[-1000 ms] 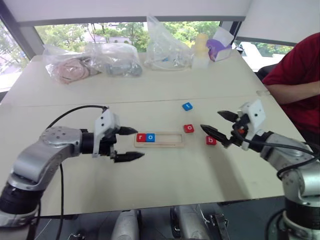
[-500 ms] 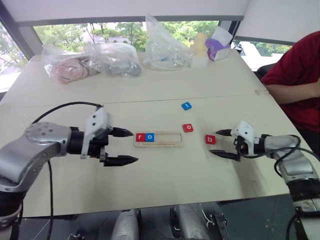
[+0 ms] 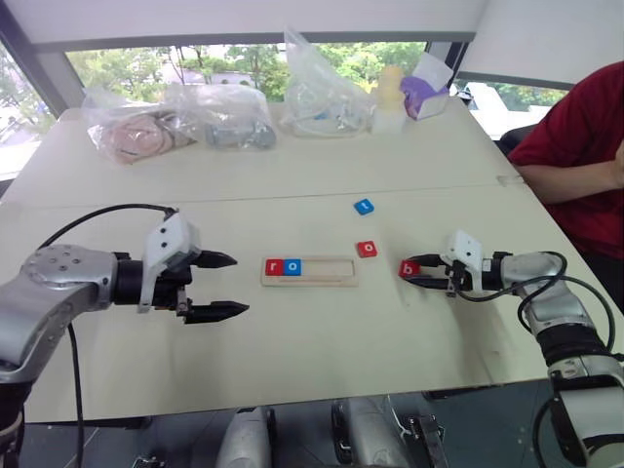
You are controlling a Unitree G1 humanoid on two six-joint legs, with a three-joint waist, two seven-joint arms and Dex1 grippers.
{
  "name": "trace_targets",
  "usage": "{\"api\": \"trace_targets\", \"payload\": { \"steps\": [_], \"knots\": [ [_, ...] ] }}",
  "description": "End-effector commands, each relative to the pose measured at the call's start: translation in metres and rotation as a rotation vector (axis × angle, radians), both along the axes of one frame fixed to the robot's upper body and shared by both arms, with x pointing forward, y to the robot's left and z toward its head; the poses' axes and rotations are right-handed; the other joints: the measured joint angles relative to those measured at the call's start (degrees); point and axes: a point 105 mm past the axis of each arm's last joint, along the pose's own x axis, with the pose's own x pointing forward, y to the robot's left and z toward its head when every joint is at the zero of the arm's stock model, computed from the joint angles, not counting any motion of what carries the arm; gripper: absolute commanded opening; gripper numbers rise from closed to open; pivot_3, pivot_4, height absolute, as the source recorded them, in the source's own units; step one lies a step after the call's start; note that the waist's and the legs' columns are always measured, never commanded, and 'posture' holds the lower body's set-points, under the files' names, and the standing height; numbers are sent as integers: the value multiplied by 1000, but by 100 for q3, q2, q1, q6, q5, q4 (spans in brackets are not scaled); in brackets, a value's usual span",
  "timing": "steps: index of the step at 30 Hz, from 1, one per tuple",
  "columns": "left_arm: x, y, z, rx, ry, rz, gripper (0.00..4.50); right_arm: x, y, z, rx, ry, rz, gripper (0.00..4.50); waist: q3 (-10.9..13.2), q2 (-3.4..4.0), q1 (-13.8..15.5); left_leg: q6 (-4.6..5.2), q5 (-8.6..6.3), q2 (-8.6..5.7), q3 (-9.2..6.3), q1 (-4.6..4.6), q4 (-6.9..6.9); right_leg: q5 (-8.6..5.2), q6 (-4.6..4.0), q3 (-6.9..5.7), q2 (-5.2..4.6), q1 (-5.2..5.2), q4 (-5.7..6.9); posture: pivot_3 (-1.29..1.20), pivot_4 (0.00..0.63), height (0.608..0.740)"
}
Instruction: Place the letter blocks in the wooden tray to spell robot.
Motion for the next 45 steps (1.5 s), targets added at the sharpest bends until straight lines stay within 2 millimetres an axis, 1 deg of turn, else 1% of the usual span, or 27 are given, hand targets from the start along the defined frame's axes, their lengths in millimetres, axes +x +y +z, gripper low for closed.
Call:
{"api": "trace_targets", "payload": {
  "steps": [1,2,3,5,6,8,11,16,21,25,35,45],
  "knots": [
    [5,14,8,26,-50,39,4500,7,40,36,113,-44,49,1165,2,3,-10,0,0,2,1,0,-1,1,-1,0,1,-4,3,0,150,738],
    [6,17,8,22,-49,50,4500,8,58,49,158,-59,74,1165,3,4,-12,0,0,3,3,1,-2,2,-2,0,2,-7,7,0,150,738],
    [7,19,9,13,-48,57,4500,9,71,58,194,-63,88,1165,3,5,-11,0,0,4,4,3,-3,4,0,0,2,-9,13,0,150,738],
    [9,21,10,-11,-42,67,4500,10,92,69,212,-79,112,1165,6,9,5,0,0,5,3,2,-4,5,3,0,4,-14,21,0,150,738],
    [11,22,10,-11,-45,71,4500,11,103,70,208,-76,130,1165,6,9,13,-1,0,6,2,1,-4,5,3,-1,5,-16,22,0,150,738],
    [13,21,10,-17,-50,73,4500,14,118,71,203,-78,143,1165,6,8,57,-1,0,4,0,-5,-4,4,2,-4,3,-17,20,0,150,738],
    [14,18,9,-29,-53,72,4500,19,140,67,183,-82,166,1165,5,7,115,-1,0,1,-1,-15,-4,3,1,-8,-3,-19,7,0,150,738],
    [13,15,5,-34,-53,82,4500,12,159,58,140,-58,254,1165,7,7,176,-1,0,0,7,-22,-4,3,1,-7,-9,-24,3,0,150,738],
    [9,11,-4,-32,-48,93,4500,4,167,49,105,-29,318,1165,6,7,162,-1,0,1,7,-19,-4,5,3,-7,-7,-24,6,0,150,738],
    [10,10,-4,-34,-55,101,4500,2,167,42,87,-11,335,1165,6,7,156,-1,0,2,6,-18,-4,5,4,-7,-3,-25,9,0,150,738],
    [12,10,-6,-28,-62,111,4500,9,164,26,53,4,321,1165,6,7,154,-1,0,2,7,-17,-4,9,10,-7,-3,-25,9,0,150,738],
    [11,8,-8,-30,-62,114,4500,13,161,24,49,4,305,1165,6,7,154,-1,0,2,6,-17,-4,12,15,-7,-2,-25,9,0,150,738]
  ]
}}
